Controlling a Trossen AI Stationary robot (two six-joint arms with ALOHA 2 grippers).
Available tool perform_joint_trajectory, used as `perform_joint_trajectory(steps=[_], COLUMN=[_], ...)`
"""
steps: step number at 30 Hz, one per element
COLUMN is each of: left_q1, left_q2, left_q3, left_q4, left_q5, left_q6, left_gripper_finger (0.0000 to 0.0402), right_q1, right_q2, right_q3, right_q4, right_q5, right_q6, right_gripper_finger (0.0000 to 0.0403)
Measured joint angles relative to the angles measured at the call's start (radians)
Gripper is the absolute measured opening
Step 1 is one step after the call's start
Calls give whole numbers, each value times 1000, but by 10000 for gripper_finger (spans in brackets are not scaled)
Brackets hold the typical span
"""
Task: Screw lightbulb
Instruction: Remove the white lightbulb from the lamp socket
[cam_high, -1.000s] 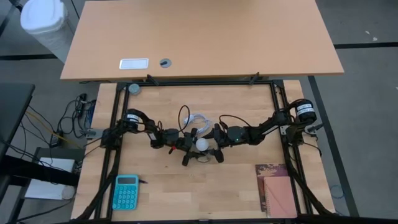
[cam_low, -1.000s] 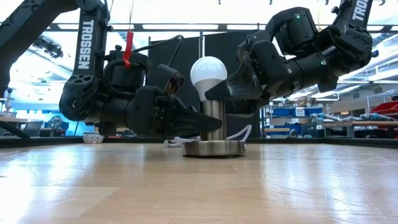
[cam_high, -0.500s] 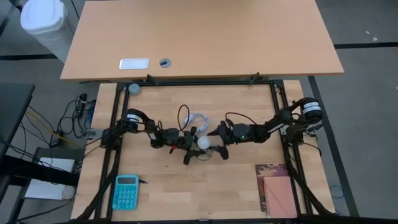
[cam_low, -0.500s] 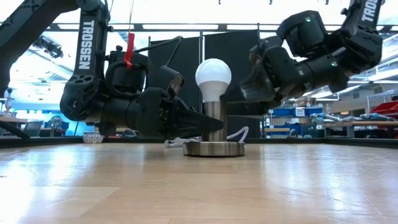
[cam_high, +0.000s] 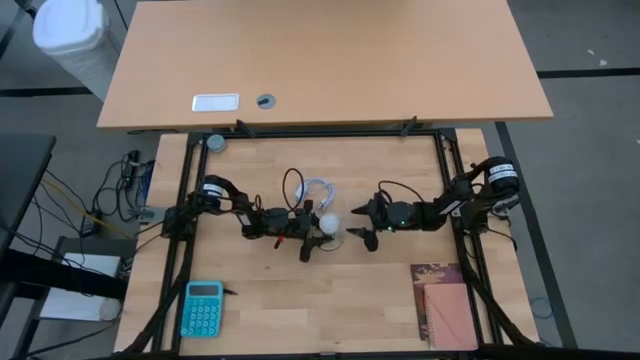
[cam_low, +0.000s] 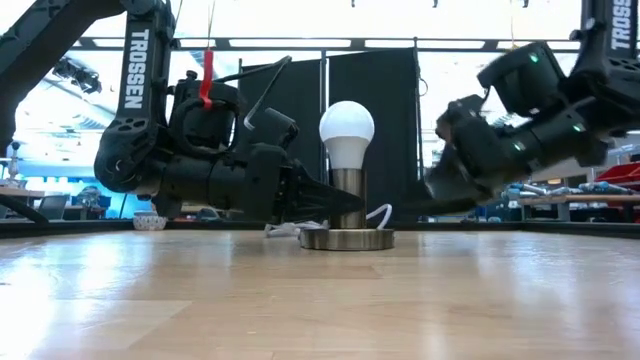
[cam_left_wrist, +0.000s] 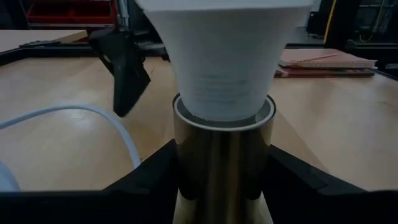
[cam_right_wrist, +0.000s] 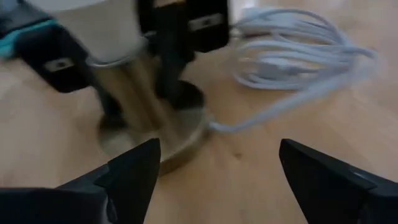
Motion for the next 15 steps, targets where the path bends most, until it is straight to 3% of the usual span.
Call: perform_joint_trajectory(steps=[8,11,15], left_q1=[0,1,1], left_q2=[0,0,0], left_q3=[0,0,0], left_q4=[-5,-6,-7], left_q5=[-9,-21,-65], left_q6=[0,-6,-14], left_gripper_finger=[193,193,193], right_q1=[21,72,180], right_q2=[0,0,0], right_q3=[-80,-64,6], right_q4=[127,141,75], right_q5=[114,132,250], right_q6=[122,116,97], right_gripper_finger=[324,324,324])
